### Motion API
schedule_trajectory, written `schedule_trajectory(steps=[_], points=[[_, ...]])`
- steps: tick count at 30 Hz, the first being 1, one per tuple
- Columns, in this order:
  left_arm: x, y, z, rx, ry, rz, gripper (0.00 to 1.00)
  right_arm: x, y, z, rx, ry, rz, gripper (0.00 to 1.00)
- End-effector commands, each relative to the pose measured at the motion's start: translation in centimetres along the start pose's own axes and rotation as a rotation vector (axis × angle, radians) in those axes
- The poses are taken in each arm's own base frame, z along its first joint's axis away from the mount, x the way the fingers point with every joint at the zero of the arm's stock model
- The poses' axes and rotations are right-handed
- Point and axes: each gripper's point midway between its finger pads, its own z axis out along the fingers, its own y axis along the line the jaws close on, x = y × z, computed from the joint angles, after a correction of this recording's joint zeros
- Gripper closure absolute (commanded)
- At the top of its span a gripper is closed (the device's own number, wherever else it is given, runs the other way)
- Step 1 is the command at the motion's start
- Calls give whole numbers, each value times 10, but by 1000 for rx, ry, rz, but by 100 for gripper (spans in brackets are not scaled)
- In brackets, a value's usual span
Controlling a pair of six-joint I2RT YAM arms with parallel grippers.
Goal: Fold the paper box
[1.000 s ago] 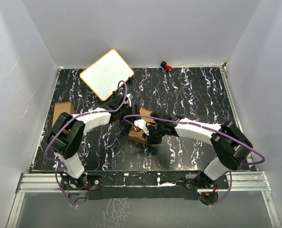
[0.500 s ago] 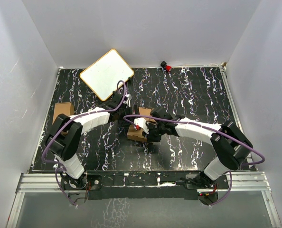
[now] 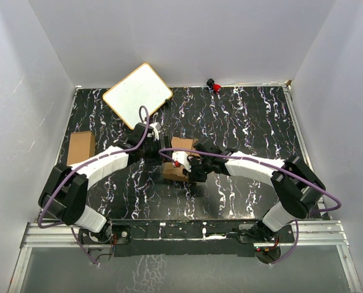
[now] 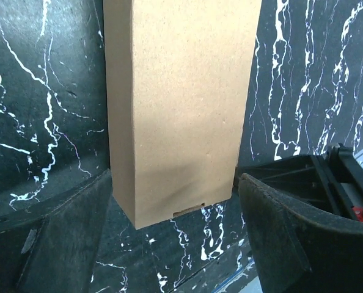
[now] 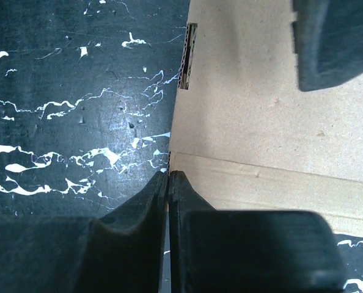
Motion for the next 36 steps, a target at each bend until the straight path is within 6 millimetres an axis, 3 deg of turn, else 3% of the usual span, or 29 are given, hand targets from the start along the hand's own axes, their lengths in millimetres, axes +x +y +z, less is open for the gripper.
schedule_trajectory(steps=[1, 6, 20, 36], points=[[6, -8, -5, 68, 1, -15, 19, -20, -11, -3, 29, -61, -33, 92], [14, -5, 2, 85, 16, -32, 24, -19, -12, -3, 30, -66, -27, 92], [36, 28, 13, 19, 72, -69, 41, -12, -14, -5, 49, -83, 15, 92], [40, 22, 21, 67, 127, -71, 47, -28, -19, -8, 41, -115, 44, 92]])
